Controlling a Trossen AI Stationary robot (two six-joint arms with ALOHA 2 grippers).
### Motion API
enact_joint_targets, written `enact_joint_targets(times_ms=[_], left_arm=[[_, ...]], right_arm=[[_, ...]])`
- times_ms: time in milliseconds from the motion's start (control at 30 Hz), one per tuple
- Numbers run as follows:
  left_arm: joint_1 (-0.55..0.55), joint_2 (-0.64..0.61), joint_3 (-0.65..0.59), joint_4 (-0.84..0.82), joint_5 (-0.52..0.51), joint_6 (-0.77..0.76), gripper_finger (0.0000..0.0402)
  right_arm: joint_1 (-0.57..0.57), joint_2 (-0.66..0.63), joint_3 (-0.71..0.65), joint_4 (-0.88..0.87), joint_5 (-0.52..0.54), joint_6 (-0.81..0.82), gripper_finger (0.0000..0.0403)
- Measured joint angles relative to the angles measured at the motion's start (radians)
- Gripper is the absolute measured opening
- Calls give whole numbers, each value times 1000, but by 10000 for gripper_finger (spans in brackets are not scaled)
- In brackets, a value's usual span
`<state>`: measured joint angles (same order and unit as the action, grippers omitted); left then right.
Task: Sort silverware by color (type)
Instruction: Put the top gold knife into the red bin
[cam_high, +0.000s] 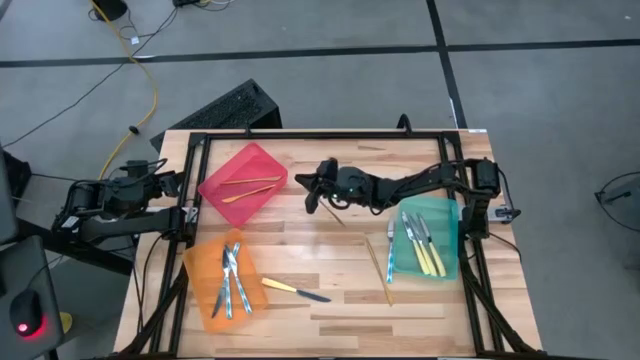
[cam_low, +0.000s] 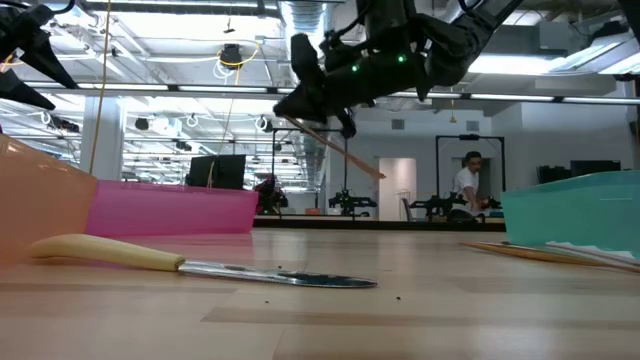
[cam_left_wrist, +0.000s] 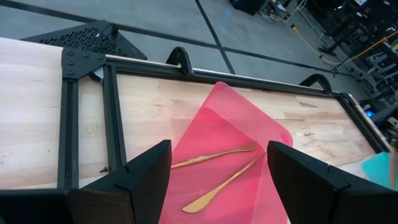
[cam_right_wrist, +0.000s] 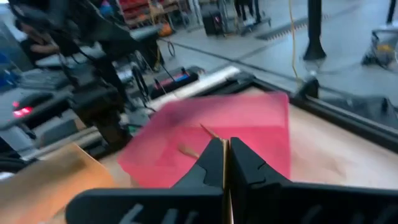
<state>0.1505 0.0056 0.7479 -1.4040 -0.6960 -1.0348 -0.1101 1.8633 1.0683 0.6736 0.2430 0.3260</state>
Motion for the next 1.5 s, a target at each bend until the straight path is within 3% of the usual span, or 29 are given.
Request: enact_joint_targets(times_ms=[400,567,800,1500], left_arm=[[0,0,0,4,0,0,247],[0,0,0,0,-6,4,247],[0,5,2,26,120,-24,247],[0,5,2,22,125,-9,247]], right_arm=[[19,-1,0,146,-62,-73,12],[18,-1,0,152,-62,-73,12],[19,-1,0,152,-78,-66,12],[16,-1,0,142,-144,-49,12]])
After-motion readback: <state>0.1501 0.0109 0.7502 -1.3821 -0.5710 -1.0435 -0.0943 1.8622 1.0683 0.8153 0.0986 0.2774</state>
